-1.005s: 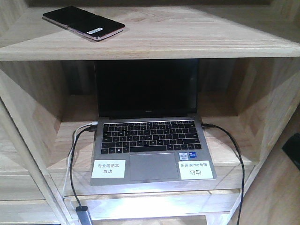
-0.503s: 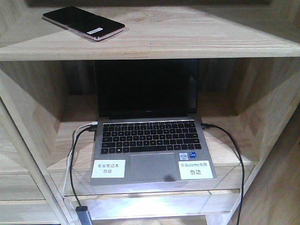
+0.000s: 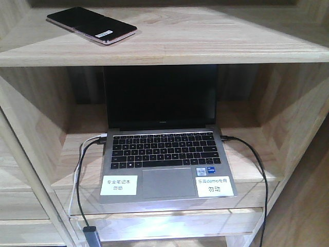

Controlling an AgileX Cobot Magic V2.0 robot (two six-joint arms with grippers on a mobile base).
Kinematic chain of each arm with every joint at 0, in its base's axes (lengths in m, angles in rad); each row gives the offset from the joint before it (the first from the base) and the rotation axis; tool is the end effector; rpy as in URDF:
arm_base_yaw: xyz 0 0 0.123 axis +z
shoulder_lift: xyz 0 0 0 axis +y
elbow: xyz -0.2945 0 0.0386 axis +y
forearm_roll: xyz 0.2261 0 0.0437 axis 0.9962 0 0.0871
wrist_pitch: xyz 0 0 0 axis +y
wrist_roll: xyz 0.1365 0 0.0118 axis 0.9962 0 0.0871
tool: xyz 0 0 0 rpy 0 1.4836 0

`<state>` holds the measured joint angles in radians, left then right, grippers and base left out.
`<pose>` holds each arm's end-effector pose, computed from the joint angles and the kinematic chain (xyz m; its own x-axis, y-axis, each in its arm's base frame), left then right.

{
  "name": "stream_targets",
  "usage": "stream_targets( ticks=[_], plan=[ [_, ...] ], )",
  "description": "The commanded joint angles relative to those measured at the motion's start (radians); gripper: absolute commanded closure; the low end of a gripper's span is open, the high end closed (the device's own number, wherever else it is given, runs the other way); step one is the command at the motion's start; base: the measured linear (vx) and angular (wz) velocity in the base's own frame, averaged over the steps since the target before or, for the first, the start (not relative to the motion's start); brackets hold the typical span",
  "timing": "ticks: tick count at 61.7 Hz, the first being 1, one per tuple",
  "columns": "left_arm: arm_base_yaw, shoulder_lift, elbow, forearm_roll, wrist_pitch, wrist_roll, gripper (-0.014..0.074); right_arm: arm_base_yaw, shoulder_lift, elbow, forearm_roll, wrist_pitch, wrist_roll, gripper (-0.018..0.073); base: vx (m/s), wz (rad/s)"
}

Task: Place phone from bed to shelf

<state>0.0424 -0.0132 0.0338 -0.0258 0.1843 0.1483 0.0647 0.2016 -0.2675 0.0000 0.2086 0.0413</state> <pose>0.0680 0.0022 0.1805 -0.1210 0.1176 -0.9857 -0.0230 0.9924 0.1212 0.0786 0.0051 0.2706 -0.0580 0.0376 -0.9976 -0.0623 0.9972 0.0412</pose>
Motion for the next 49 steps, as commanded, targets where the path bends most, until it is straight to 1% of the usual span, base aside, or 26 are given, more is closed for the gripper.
stream_targets(
  ticks=[1, 5, 12, 16, 20, 27, 49],
  plan=[
    [-0.004, -0.013, -0.021, -0.009, -0.072, -0.006, 0.0595, -0.023, -0.038, 0.051, -0.010, -0.123, 0.003, 0.0564, 0.00, 0.00],
    [-0.004, -0.013, -0.021, -0.009, -0.072, -0.006, 0.0595, -0.028, -0.081, 0.120, -0.008, -0.165, 0.003, 0.0564, 0.00, 0.00],
    [-0.004, -0.013, -0.021, -0.009, -0.072, -0.006, 0.0595, -0.028, -0.149, 0.241, 0.000, -0.279, 0.007, 0.0564, 0.00, 0.00],
    [-0.004, -0.013, -0.021, -0.009, -0.072, -0.006, 0.0595, -0.028, -0.187, 0.306, 0.039, -0.343, 0.007, 0.0564, 0.00, 0.00],
    [-0.004, -0.013, -0.021, -0.009, -0.072, -0.006, 0.0595, -0.028, -0.228, 0.300, 0.046, -0.272, -0.016, 0.0564, 0.00, 0.00],
    [-0.004, -0.013, -0.021, -0.009, -0.072, -0.006, 0.0595, -0.040, -0.224, 0.300, 0.046, -0.266, -0.047, 0.0564, 0.00, 0.00],
    [-0.004, -0.013, -0.021, -0.009, -0.072, -0.006, 0.0595, -0.047, -0.225, 0.300, 0.046, -0.266, -0.047, 0.0564, 0.00, 0.00]
  ],
)
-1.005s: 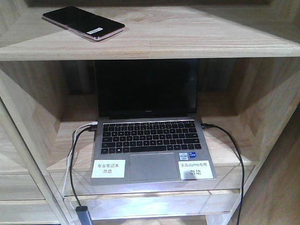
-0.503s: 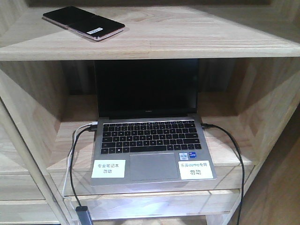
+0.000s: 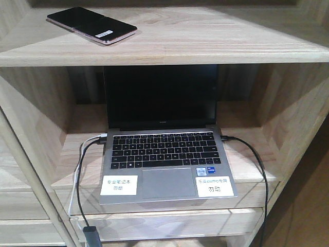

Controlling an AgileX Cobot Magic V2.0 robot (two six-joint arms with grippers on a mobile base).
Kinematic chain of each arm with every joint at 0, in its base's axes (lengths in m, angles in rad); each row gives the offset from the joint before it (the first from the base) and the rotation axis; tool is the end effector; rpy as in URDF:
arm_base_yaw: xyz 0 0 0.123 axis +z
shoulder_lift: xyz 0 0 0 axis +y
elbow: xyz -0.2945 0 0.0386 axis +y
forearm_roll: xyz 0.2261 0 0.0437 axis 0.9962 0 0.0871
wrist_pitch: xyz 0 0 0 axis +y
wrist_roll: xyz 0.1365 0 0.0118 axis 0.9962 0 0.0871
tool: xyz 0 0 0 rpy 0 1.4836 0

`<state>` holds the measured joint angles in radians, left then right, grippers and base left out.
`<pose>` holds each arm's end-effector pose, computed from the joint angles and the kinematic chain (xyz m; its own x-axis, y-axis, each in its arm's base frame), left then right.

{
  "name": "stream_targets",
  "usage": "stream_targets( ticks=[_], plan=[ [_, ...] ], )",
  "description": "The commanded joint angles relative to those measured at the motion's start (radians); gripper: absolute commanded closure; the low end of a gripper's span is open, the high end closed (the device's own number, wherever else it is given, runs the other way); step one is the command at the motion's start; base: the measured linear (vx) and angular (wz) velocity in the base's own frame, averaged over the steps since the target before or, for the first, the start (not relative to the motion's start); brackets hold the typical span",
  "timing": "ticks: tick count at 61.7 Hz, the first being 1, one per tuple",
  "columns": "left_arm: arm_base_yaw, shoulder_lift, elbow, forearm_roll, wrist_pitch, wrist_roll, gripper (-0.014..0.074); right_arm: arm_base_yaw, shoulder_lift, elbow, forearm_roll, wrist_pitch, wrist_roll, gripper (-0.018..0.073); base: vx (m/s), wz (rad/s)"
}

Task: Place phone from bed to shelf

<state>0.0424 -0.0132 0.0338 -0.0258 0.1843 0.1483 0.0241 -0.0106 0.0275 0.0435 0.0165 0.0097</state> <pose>0.0680 0.0022 0.1805 -0.1210 0.1176 -0.9857 -0.0230 0.9924 0.1212 0.0687 0.0018 0.2056 0.0524 0.0544 -0.9971 -0.0276 0.9982 0.0531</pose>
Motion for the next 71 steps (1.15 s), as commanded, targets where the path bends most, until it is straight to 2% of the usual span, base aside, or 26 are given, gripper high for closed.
stream_targets(
  ticks=[1, 71],
  plan=[
    [-0.004, -0.013, -0.021, -0.009, -0.072, -0.006, 0.0595, -0.007, -0.013, 0.005, 0.002, -0.074, -0.015, 0.0564, 0.00, 0.00],
    [-0.004, -0.013, -0.021, -0.009, -0.072, -0.006, 0.0595, -0.007, -0.013, 0.005, 0.002, -0.074, -0.015, 0.0564, 0.00, 0.00]
  ],
)
